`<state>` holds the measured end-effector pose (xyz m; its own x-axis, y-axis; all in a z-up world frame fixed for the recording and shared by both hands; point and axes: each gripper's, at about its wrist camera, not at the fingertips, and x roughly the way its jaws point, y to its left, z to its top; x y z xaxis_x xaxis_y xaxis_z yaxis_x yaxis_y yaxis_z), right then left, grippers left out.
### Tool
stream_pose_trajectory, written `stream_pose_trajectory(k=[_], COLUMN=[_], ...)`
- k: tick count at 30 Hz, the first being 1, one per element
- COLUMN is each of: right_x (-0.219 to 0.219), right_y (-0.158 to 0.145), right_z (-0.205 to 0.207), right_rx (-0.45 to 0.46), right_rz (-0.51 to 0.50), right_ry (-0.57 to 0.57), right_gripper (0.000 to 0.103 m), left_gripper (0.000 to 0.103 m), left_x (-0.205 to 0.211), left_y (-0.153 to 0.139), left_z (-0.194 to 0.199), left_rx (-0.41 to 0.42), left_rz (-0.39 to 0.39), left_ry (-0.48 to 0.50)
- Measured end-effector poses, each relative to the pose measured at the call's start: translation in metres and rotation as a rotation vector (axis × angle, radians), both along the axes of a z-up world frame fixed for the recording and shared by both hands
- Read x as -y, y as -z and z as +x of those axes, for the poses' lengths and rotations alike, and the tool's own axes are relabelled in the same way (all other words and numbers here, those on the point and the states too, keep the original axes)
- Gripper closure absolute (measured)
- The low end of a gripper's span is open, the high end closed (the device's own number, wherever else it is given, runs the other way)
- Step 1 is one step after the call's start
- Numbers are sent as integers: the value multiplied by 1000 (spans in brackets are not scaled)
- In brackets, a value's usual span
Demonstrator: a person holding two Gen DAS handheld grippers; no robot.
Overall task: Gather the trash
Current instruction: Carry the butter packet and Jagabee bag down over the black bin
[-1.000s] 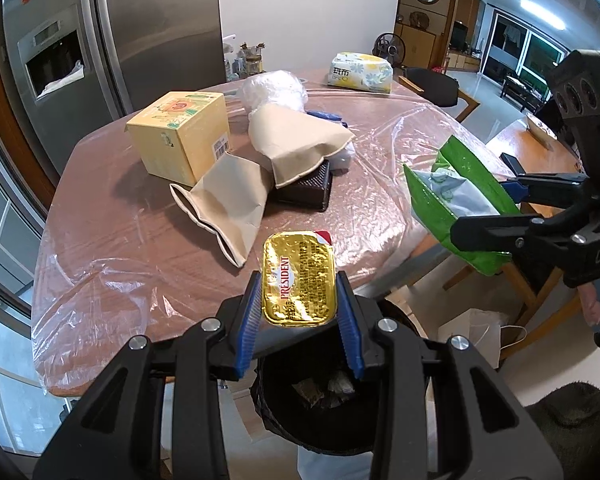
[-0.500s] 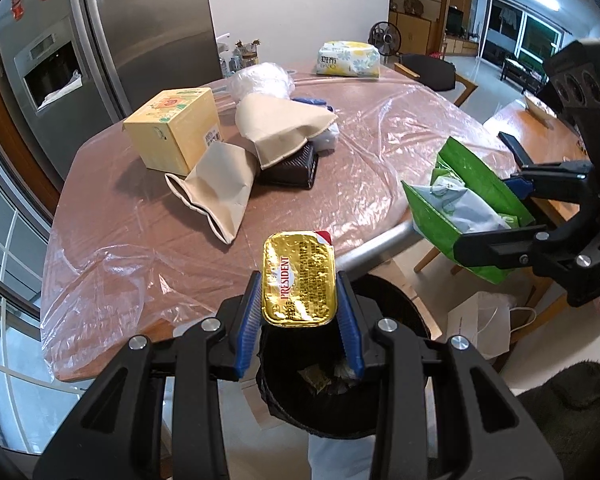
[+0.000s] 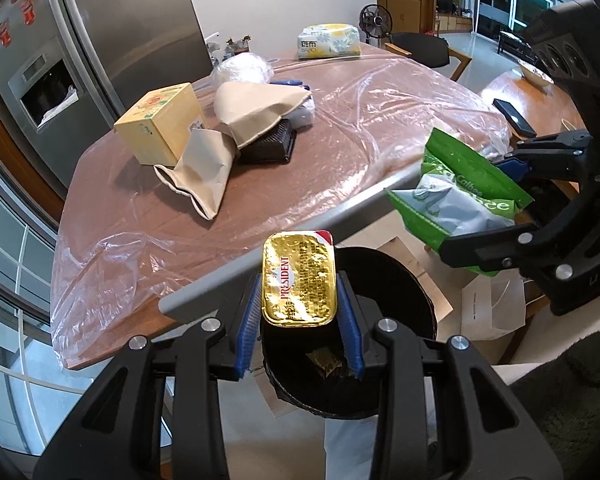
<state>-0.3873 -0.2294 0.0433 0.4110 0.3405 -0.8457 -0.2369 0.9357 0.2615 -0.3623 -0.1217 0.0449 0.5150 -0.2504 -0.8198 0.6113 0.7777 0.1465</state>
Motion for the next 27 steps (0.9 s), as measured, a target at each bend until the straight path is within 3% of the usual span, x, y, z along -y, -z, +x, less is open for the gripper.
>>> stream_pose_trajectory(k=[27], right_x=[-21], right_y=[45], right_z=[-14], right_rx=[-87], right_rz=[-66], right_ry=[-81], right_gripper=[26], left_gripper=[65], left_x=[8], left_y=[52], left_z=[-18], left_rx=[-71], left_rz=[120], left_ry=[24])
